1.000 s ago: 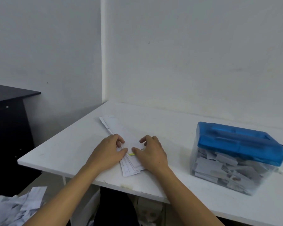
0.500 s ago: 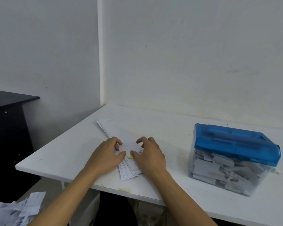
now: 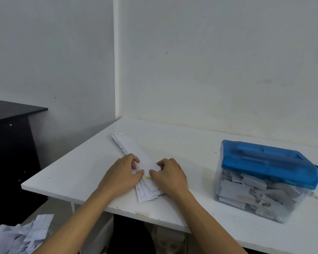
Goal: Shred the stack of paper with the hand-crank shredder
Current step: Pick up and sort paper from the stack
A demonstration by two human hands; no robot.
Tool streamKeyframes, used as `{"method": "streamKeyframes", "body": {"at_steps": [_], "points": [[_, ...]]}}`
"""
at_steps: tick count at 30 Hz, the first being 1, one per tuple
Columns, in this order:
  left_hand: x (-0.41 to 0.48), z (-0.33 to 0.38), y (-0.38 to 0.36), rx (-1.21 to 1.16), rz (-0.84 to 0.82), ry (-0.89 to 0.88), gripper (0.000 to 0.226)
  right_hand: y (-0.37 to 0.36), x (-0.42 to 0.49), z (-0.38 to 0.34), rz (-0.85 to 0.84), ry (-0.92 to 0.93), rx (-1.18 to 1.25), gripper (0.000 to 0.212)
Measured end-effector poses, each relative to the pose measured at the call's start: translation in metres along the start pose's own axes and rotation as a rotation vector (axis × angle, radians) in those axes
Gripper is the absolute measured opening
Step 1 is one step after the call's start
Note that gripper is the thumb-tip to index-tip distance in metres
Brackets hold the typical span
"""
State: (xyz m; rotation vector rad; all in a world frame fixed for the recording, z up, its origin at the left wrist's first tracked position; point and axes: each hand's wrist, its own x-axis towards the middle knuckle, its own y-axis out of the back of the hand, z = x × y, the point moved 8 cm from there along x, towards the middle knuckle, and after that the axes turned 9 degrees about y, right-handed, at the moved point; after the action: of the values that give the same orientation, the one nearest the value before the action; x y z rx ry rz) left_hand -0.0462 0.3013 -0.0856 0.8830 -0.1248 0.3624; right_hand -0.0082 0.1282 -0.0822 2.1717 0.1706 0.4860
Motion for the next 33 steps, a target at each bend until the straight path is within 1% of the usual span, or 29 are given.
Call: {"method": "streamKeyframes", "body": {"at_steps": [7, 13, 16, 22, 24, 27, 30, 33], "points": [[0.0, 0.001, 0.0, 0.012, -0.004, 0.002, 0.027, 0.001, -0.001, -0.001, 0.0, 0.006, 0.028, 0.042], [0.0, 0.001, 0.0, 0.014, -0.01, 0.009, 0.027, 0.007, -0.004, -0.007, 0.043, 0.061, 0.055, 0.038], [0.0, 0.001, 0.0, 0.014, -0.012, 0.009, 0.027, 0.006, -0.004, -0.008, 0.043, 0.073, 0.101, 0.037], [-0.002, 0.002, 0.001, 0.018, -0.015, 0.017, 0.027, 0.005, -0.005, -0.015, 0.044, 0.135, 0.104, 0.034], [-0.003, 0.002, 0.002, 0.02, -0.02, 0.019, 0.028, 0.004, -0.004, -0.014, 0.039, 0.121, 0.201, 0.031], [-0.002, 0.002, 0.002, -0.003, -0.025, 0.032, 0.028, 0.012, -0.004, -0.006, 0.106, 0.061, 0.41, 0.024], [-0.003, 0.001, 0.007, -0.127, -0.006, 0.094, 0.02, 0.02, -0.004, 0.003, 0.189, 0.002, 0.558, 0.018], [-0.004, 0.001, 0.014, -0.204, 0.021, 0.12, 0.025, 0.019, -0.003, 0.006, 0.213, -0.037, 0.707, 0.015]]}}
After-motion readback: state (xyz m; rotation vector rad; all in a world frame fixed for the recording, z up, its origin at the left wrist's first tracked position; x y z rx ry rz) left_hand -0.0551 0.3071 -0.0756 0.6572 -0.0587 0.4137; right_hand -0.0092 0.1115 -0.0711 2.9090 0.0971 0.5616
